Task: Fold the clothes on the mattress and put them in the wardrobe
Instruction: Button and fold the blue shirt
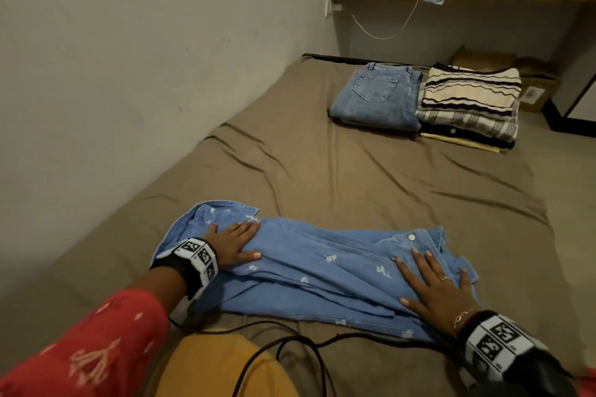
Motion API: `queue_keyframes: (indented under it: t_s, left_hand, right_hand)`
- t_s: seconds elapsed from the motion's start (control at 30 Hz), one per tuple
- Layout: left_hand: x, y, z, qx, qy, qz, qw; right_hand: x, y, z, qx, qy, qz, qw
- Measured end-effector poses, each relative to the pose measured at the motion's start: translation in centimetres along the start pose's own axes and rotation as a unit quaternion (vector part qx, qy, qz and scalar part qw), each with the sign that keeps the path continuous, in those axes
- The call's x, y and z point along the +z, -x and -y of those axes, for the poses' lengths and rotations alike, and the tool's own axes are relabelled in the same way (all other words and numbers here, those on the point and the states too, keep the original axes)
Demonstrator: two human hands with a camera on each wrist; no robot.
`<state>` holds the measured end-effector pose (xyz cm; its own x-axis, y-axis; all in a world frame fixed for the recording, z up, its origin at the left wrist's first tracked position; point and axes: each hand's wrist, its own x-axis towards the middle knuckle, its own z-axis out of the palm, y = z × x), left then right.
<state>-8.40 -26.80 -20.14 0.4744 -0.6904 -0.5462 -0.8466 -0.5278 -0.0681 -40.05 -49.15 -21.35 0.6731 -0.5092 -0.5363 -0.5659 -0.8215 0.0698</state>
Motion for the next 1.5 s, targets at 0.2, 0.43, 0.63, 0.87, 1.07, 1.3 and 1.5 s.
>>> queue_keyframes:
  t_s: [0.2,0.43,0.63,0.87,1.07,1.3,1.5]
  left_hand:
    - [-1.3,0.0,-0.4,-0.046,0.145,-0.1,0.983]
    - [-3.2,-1.5,-2.8,-0.014,0.265,-0.252,0.931]
    - [-1.8,-3.0,-2.3,-0.088,0.186,-0.218,0.954]
    - [-1.1,-2.6,-4.0,0.161,-0.014,-0.302,0.94]
    - [-1.5,-1.8,-6.3,0.081,-0.065,-0.03,0.994]
    - [-3.6,0.4,-17.6,0.228,0.074,-0.049,0.97]
    - [0.3,-1.0,-19.3,0.226,0.061,-0.058,0.97]
  right_hand:
    - [-0.7,0.6,-2.7,-0.014,-0.263,-0.141,0.954]
    - [0.9,1.5,-5.0,0.115,-0.347,-0.162,0.917]
    - [1.2,0.9,-4.4,0.132,-0.258,-0.15,0.945]
    - [0.4,0.5,-1.4,0.01,-0.06,-0.163,0.985]
    - [0.5,0.7,-2.9,-0.042,-0.237,-0.109,0.965]
    - [0.8,1.0,-7.8,0.213,-0.589,-0.139,0.767]
    - [0.6,0.1,-5.4,0.121,-0.76,-0.08,0.633]
